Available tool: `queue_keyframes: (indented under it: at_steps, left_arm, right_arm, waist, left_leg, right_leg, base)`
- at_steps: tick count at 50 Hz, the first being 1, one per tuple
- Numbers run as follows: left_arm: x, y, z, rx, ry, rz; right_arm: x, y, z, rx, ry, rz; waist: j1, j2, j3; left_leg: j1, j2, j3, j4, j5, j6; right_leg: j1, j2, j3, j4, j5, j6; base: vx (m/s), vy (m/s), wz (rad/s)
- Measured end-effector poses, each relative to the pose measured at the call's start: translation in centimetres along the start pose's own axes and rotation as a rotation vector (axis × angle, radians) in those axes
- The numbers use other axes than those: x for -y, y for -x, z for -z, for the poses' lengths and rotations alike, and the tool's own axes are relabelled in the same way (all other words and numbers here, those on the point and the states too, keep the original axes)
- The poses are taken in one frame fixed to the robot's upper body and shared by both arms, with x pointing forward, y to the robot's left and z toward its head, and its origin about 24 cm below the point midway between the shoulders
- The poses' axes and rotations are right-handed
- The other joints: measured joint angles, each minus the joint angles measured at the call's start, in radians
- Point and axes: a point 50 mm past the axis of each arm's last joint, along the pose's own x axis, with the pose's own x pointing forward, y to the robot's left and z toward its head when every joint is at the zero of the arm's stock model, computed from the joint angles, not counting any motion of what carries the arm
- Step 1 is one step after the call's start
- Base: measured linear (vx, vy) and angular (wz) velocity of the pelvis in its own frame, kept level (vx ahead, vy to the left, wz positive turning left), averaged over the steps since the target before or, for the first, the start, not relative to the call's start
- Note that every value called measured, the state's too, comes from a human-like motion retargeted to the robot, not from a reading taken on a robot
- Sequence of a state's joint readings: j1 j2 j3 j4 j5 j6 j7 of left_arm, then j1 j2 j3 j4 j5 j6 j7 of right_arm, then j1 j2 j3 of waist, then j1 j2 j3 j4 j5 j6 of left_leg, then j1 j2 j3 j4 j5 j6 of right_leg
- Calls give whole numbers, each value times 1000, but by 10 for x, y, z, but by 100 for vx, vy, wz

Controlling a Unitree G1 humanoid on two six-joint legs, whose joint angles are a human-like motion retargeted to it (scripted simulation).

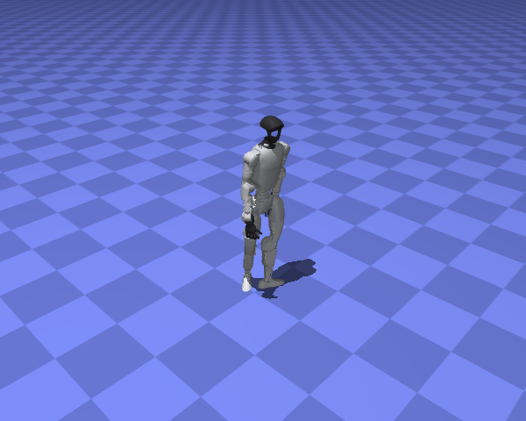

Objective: In place motions

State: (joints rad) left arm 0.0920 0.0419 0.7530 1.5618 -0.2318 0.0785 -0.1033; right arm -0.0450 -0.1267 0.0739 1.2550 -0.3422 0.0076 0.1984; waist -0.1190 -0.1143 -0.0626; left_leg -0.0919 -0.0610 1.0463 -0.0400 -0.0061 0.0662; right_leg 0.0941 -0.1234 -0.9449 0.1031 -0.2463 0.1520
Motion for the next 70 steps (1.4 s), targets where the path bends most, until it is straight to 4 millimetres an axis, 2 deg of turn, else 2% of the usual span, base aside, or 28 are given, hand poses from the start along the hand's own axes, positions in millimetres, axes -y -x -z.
queue_keyframes:
  at_steps: [3,7,10,15,18,20,23,25,33,37,39,42,45,47,50,55,60,70]
  left_arm:
    - [2,0,-10,25,-101,14]
    - [8,1,-19,52,-133,28]
    - [8,1,-25,71,-170,32]
    - [2,2,-25,67,-278,7]
    - [0,2,-21,52,-326,2]
    - [1,2,-21,46,-359,7]
    - [3,2,-25,48,-422,12]
    - [4,2,-29,57,-461,10]
    - [14,3,-38,78,-531,25]
    - [17,3,-37,73,-548,35]
    - [16,3,-36,70,-559,33]
    - [11,3,-37,63,-569,20]
    - [6,3,-35,41,-574,3]
    - [9,2,-30,42,-544,-11]
    - [8,2,-26,48,-471,-3]
    - [6,2,-23,-11,-551,1]
    - [9,3,-32,37,-625,-14]
    - [13,2,-28,32,-619,0]
  right_arm:
    - [-1,0,0,-1,82,-4]
    - [0,0,5,-26,147,7]
    - [0,2,17,-70,143,9]
    - [1,6,46,-179,66,23]
    - [-1,10,63,-234,-4,36]
    - [-3,13,72,-256,-56,44]
    - [-8,14,80,-271,-123,43]
    - [-10,15,81,-271,-142,42]
    - [-7,11,67,-223,-53,48]
    - [-5,9,58,-193,-50,52]
    - [-5,8,56,-183,-59,51]
    - [-8,7,54,-175,-62,35]
    - [-12,7,55,-191,-59,4]
    - [-10,6,49,-175,-61,12]
    - [-7,4,37,-128,-27,26]
    - [-9,2,30,-112,-26,15]
    - [-13,3,37,-133,-63,-6]
    - [-13,6,54,-200,-31,-16]
  waist:
    - [26,-13,-14]
    - [31,-21,-25]
    - [42,-30,-27]
    - [26,11,-18]
    - [-17,74,-16]
    - [-46,108,-12]
    - [-111,139,6]
    - [-109,140,16]
    - [-158,176,60]
    - [-183,162,80]
    - [-183,138,90]
    - [-169,87,89]
    - [-107,59,54]
    - [-62,55,54]
    - [-63,64,54]
    - [-104,74,23]
    - [-62,52,18]
    - [-42,47,16]
  left_leg:
    - [-6,-12,-17,-1,-6,-7]
    - [-13,-23,-57,1,-20,-8]
    - [-13,-30,-95,8,-39,-12]
    - [2,3,-177,19,-55,-21]
    - [2,59,-241,28,-50,-25]
    - [-11,86,-302,34,-45,-17]
    - [-36,102,-423,43,-30,-6]
    - [-48,103,-466,49,-23,-1]
    - [-107,115,-679,89,16,5]
    - [-103,80,-781,107,29,5]
    - [-79,48,-816,110,31,4]
    - [-31,-6,-851,105,33,-7]
    - [-23,-29,-860,97,41,-16]
    - [-17,-30,-866,90,47,-19]
    - [-6,-23,-894,82,52,-25]
    - [-21,-31,-951,80,64,-33]
    - [-11,-48,-982,81,73,-40]
    - [-5,-63,-1020,87,76,-31]
  right_leg:
    - [4,-4,-16,-1,3,7]
    - [21,-1,-61,3,19,29]
    - [43,-4,-102,18,38,41]
    - [69,-6,-51,141,132,2]
    - [31,-12,45,308,162,-44]
    - [-41,-21,158,444,134,-9]
    - [-167,39,349,574,69,58]
    - [-217,88,457,586,45,60]
    - [-362,213,702,445,2,-33]
    - [-363,257,878,268,-47,-67]
    - [-327,249,931,157,-52,-100]
    - [-259,214,910,27,26,-177]
    - [-230,146,781,-9,42,-164]
    - [-213,155,786,-28,45,-170]
    - [-192,171,764,-44,40,-176]
    - [-182,171,698,-53,20,-181]
    - [-162,157,667,-50,6,-181]
    - [-139,150,626,-53,10,-176]
  base:
    - [27,-16,40]
    - [29,-19,63]
    - [31,-22,65]
    - [33,-18,101]
    - [34,-20,159]
    - [20,-22,181]
    - [14,-27,211]
    - [3,-23,127]
    - [2,-23,136]
    - [7,-17,147]
    - [12,-11,122]
    - [22,-7,78]
    - [15,-2,29]
    - [-1,-2,31]
    - [3,-2,56]
    - [-1,2,88]
    - [-1,3,46]
    - [-2,3,18]
